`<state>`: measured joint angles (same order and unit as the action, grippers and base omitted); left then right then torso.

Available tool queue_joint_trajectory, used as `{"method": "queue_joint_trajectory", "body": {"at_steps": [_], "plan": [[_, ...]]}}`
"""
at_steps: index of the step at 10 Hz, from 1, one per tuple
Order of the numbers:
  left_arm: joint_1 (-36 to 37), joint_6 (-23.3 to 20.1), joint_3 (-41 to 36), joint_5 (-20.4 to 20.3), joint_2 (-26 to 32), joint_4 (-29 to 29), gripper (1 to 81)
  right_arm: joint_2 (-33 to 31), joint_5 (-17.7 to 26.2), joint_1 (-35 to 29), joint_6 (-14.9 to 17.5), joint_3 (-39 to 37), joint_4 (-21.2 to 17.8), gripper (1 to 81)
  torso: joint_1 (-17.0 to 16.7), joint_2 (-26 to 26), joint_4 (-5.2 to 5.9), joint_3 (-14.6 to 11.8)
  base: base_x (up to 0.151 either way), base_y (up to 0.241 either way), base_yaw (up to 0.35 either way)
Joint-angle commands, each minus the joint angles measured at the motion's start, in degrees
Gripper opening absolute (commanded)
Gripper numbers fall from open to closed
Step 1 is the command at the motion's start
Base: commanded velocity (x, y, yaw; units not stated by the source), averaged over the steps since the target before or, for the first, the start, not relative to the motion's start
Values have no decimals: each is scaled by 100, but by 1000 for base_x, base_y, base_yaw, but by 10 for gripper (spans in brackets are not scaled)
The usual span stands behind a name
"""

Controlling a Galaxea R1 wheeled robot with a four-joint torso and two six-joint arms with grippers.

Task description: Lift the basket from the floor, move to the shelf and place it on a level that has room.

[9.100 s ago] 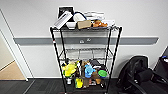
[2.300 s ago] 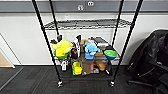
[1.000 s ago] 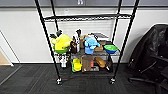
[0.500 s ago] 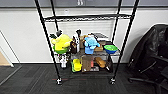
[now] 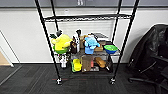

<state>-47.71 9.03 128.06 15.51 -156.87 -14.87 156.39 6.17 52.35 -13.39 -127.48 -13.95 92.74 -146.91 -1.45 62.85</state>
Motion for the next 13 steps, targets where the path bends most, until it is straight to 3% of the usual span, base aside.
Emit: {"method": "queue_joint_trajectory", "body": {"at_steps": [1,13], "plan": [[768,2,-554,277,296,-244,811,-369,209,-677,-6,505,-363,811,0,0,0,0,0,0,0],[750,-7,-897,374,111,-271,811,-905,130,-800,-6,1815,-477,811,0,0,0,0,0,0,0]]}}
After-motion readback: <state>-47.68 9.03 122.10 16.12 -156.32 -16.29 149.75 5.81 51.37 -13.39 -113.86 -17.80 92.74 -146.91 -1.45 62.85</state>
